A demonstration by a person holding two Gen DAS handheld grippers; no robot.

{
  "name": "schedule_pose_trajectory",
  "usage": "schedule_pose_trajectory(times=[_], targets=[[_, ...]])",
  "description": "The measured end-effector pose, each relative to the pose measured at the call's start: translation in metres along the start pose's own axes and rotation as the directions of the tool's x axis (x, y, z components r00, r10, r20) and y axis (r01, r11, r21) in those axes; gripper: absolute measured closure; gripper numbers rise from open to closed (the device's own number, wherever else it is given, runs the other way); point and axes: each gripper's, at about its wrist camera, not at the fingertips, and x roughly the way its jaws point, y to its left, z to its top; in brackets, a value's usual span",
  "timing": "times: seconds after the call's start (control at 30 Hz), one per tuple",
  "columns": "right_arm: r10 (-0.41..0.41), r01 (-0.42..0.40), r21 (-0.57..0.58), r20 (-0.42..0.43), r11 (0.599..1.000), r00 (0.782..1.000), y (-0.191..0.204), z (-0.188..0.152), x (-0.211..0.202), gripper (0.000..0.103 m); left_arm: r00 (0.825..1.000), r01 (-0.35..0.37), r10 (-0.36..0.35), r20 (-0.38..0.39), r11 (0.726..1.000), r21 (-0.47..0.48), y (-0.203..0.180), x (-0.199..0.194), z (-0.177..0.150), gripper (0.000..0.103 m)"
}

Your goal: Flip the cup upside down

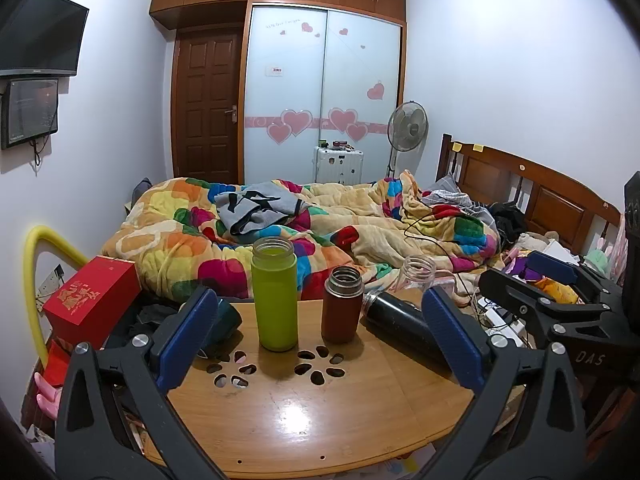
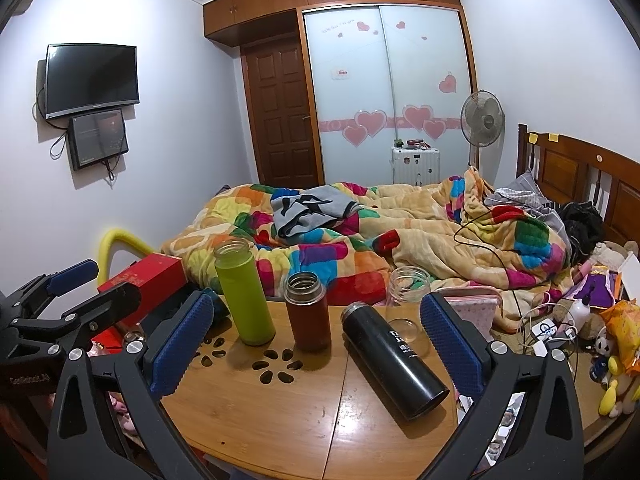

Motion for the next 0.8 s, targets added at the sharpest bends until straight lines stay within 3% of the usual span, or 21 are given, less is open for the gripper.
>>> schedule_pose_trajectory(times=[0.8], targets=[[-0.001, 0.001, -0.004, 0.005, 1.0, 1.0, 0.0048, 0.0021, 0.0003, 0.0, 1.0, 0.0, 0.0, 0.01, 1.0, -0.006, 0.0068, -0.0065, 0.0092, 0.0]])
